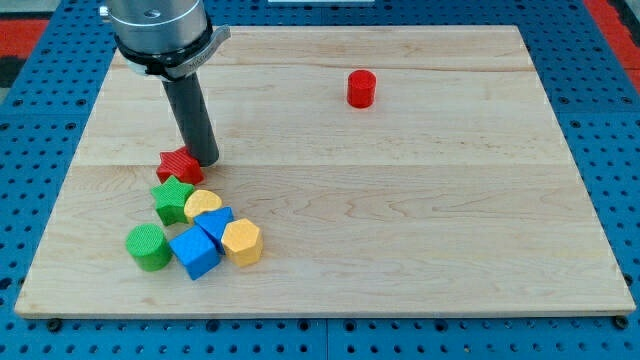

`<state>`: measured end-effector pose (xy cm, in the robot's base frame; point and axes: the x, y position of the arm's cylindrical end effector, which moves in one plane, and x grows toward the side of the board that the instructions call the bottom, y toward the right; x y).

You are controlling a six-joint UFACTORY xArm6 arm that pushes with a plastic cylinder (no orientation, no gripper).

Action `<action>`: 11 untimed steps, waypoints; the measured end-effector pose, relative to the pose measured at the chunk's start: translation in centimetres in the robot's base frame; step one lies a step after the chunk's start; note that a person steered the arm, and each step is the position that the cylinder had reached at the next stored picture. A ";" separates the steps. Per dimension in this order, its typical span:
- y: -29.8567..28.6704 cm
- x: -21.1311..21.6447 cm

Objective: Move the red circle to the center of the board

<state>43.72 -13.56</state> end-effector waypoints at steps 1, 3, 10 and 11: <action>4.3 -1.7; 14.1 -2.5; 17.7 -10.3; 16.2 -8.6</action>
